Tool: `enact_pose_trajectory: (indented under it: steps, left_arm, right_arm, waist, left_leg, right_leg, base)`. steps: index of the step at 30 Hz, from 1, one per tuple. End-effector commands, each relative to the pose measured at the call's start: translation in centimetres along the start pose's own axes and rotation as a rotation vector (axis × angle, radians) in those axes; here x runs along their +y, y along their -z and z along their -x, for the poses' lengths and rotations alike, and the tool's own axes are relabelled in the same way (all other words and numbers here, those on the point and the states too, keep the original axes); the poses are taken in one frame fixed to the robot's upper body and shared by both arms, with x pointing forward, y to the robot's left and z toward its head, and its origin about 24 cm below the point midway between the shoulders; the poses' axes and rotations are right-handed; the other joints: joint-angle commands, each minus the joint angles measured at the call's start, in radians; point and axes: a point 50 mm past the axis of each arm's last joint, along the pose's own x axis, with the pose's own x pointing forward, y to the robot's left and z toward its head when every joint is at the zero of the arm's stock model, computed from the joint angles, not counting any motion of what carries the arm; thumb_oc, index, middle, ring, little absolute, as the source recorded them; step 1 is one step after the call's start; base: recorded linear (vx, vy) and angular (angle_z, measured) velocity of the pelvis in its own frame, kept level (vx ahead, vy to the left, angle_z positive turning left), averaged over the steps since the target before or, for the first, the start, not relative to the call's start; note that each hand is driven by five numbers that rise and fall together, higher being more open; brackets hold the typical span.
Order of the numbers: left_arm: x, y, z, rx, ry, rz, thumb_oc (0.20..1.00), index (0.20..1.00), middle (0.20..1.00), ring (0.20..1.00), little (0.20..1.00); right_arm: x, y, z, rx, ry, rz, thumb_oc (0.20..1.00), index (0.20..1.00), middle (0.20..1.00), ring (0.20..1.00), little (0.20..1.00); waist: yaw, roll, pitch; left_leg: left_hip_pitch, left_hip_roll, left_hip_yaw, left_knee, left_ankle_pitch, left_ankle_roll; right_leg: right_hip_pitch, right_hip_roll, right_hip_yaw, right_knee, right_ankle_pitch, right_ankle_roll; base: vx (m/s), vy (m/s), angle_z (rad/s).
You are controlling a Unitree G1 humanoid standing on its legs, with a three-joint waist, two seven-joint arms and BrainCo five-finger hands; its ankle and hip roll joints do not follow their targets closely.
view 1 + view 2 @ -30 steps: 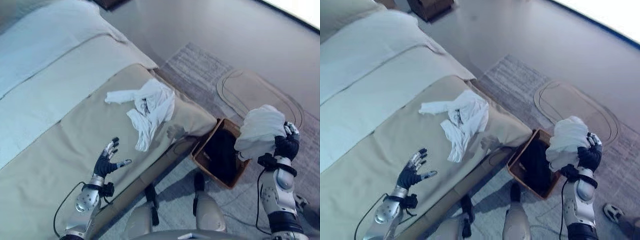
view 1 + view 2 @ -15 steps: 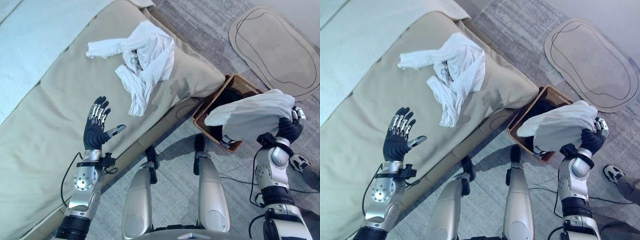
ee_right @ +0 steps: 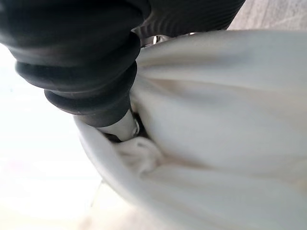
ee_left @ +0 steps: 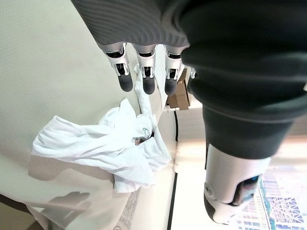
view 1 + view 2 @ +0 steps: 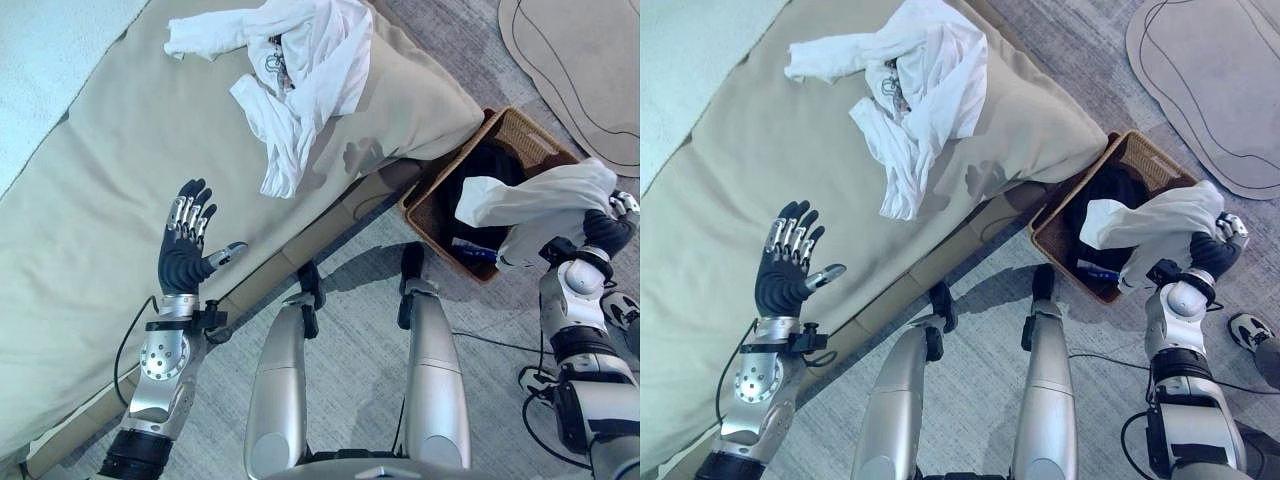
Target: Pick up clothes into the bucket
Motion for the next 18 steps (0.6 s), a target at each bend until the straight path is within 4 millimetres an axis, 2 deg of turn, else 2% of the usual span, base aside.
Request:
enact_pose_trajectory:
  steps: [1,5,13,14,15,16,18]
  left_arm:
    - [-0.2,-1.9,0.2,-0.108,0.009,0.043,1.000,1.000,1.000,1.000,1.000]
    - [-0.4,-2.3,-0.1,-0.125,0.033,0.047,1.000,1.000,1.000,1.000,1.000]
    - [-0.8,-2.5,-0.3,-0.123,0.063,0.063,1.000,1.000,1.000,1.000,1.000]
    - [-0.8,-2.5,-0.3,-0.124,0.061,0.058,1.000,1.000,1.000,1.000,1.000]
    - [-0.8,-2.5,-0.3,-0.124,0.061,0.058,1.000,1.000,1.000,1.000,1.000]
    - [-0.9,-2.6,-0.3,-0.127,0.064,0.056,1.000,1.000,1.000,1.000,1.000]
    - [-0.8,-2.7,-0.4,-0.131,0.061,0.050,1.000,1.000,1.000,1.000,1.000]
  right_arm:
    - [-1.3,0.0,-0.6,-0.004,0.018,0.065,0.200,0.200,0.200,0.200,0.200]
    - [-1.3,0.3,-1.2,0.055,0.045,0.072,0.200,0.200,0.200,0.200,0.200]
    - [-2.9,-1.8,-3.4,0.072,0.153,0.128,0.200,0.200,0.200,0.200,0.200]
    - [-3.1,-2.2,-3.7,0.059,0.154,0.152,0.551,0.551,0.551,0.551,0.551]
    - [-3.1,-2.2,-3.7,0.059,0.154,0.152,0.649,0.649,0.649,0.649,0.649]
    - [-3.3,-2.3,-3.7,0.057,0.154,0.169,1.000,1.000,1.000,1.000,1.000]
    - [-3.6,-2.0,-3.6,0.065,0.157,0.176,1.000,1.000,1.000,1.000,1.000]
  waist:
    - [-0.002,0.017,-0.073]
    - [0.010,0.021,-0.086]
    - [0.030,0.023,-0.094]
    - [0.031,0.023,-0.093]
    - [0.031,0.024,-0.092]
    - [0.029,0.022,-0.091]
    - [0.026,0.015,-0.091]
  left_leg:
    - [-0.075,0.022,-0.052,0.029,0.016,-0.008]
    - [-0.085,0.018,-0.054,0.025,0.016,-0.006]
    - [-0.092,0.009,-0.048,0.022,0.015,0.000]
    - [-0.089,0.009,-0.047,0.021,0.016,0.001]
    - [-0.089,0.009,-0.047,0.021,0.016,0.001]
    - [-0.086,0.008,-0.047,0.022,0.014,0.002]
    - [-0.084,0.006,-0.048,0.026,0.012,0.003]
  right_leg:
    - [0.002,-0.051,0.014,0.028,0.008,0.050]
    - [-0.011,-0.051,0.016,0.030,0.007,0.051]
    - [-0.022,-0.055,0.023,0.031,0.007,0.054]
    - [-0.022,-0.055,0.025,0.030,0.007,0.055]
    - [-0.022,-0.055,0.025,0.030,0.007,0.055]
    - [-0.020,-0.054,0.026,0.032,0.006,0.055]
    - [-0.016,-0.053,0.025,0.034,0.003,0.053]
  base:
    - [-0.08,0.014,-0.02]
    - [0.01,0.005,0.02]
    - [0.00,0.002,0.00]
    - [0.00,0.000,0.00]
    - [0.01,0.026,0.03]
    - [0.00,0.000,0.00]
    - [0.00,0.000,0.00]
